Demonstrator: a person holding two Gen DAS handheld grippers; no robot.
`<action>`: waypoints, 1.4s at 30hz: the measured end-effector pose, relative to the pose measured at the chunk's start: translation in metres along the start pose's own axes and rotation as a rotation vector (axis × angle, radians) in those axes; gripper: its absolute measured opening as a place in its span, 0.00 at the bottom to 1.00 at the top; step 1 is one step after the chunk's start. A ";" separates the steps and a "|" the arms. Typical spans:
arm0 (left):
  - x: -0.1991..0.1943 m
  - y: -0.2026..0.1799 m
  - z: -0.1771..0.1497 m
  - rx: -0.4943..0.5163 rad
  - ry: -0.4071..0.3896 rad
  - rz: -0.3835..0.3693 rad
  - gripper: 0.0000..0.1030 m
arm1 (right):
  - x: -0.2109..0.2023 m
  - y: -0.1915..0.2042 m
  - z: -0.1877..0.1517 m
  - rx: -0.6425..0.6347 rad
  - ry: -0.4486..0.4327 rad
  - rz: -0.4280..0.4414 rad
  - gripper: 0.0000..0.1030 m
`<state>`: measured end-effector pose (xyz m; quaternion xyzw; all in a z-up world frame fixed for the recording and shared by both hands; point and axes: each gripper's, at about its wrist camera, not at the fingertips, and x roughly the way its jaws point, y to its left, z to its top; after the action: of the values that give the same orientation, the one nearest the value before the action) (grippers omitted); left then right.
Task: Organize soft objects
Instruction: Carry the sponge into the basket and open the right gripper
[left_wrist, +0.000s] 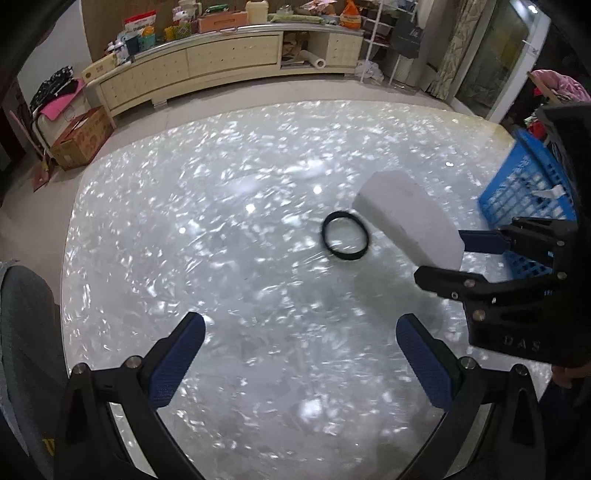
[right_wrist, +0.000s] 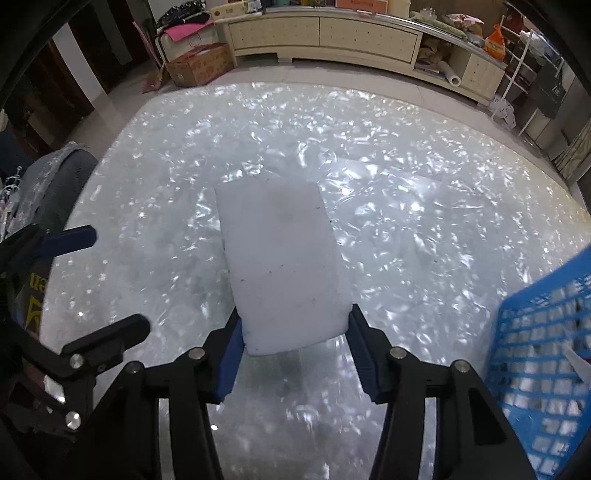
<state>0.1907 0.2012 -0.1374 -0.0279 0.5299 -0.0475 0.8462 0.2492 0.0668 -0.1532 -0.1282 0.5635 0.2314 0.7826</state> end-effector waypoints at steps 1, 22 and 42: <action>-0.004 -0.003 0.001 0.008 -0.004 -0.004 1.00 | -0.007 -0.001 -0.002 -0.002 -0.008 0.004 0.49; -0.071 -0.110 0.038 0.147 -0.091 -0.099 1.00 | -0.135 -0.093 -0.055 0.084 -0.133 0.014 0.49; -0.042 -0.233 0.071 0.289 -0.048 -0.161 1.00 | -0.120 -0.187 -0.099 0.264 -0.079 -0.063 0.49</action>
<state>0.2247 -0.0262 -0.0463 0.0505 0.4934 -0.1903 0.8472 0.2316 -0.1653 -0.0846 -0.0324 0.5537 0.1354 0.8210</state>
